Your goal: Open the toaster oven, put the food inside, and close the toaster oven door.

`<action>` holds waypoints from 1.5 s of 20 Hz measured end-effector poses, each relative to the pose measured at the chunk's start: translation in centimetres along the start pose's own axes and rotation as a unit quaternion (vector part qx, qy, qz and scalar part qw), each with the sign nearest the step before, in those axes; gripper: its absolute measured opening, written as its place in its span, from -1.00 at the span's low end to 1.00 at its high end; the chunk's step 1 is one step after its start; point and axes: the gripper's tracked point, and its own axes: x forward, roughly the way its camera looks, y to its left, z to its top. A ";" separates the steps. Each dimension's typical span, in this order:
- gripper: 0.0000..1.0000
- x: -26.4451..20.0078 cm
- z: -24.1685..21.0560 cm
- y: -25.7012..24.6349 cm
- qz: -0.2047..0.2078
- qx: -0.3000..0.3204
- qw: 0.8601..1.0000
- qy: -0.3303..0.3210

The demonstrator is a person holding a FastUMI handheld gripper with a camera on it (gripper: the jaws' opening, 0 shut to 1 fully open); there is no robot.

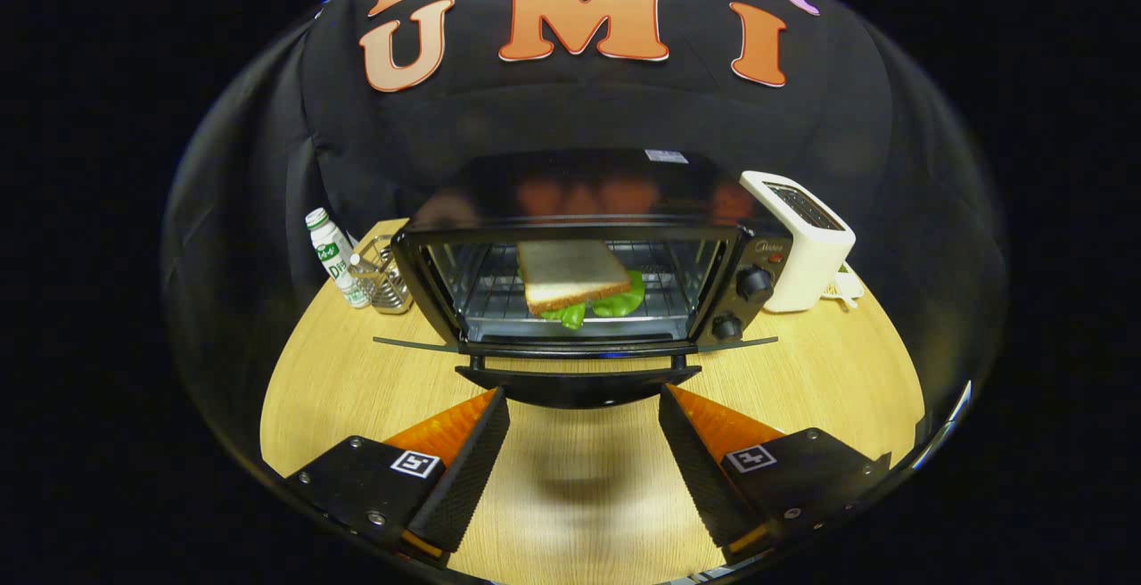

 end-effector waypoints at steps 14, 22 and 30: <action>1.00 3.5 6.6 0.5 0.002 0.012 0.999 -0.033; 1.00 0.1 14.3 -4.3 -0.026 0.007 0.994 -0.102; 1.00 -7.3 23.3 -8.7 -0.039 0.020 0.981 -0.189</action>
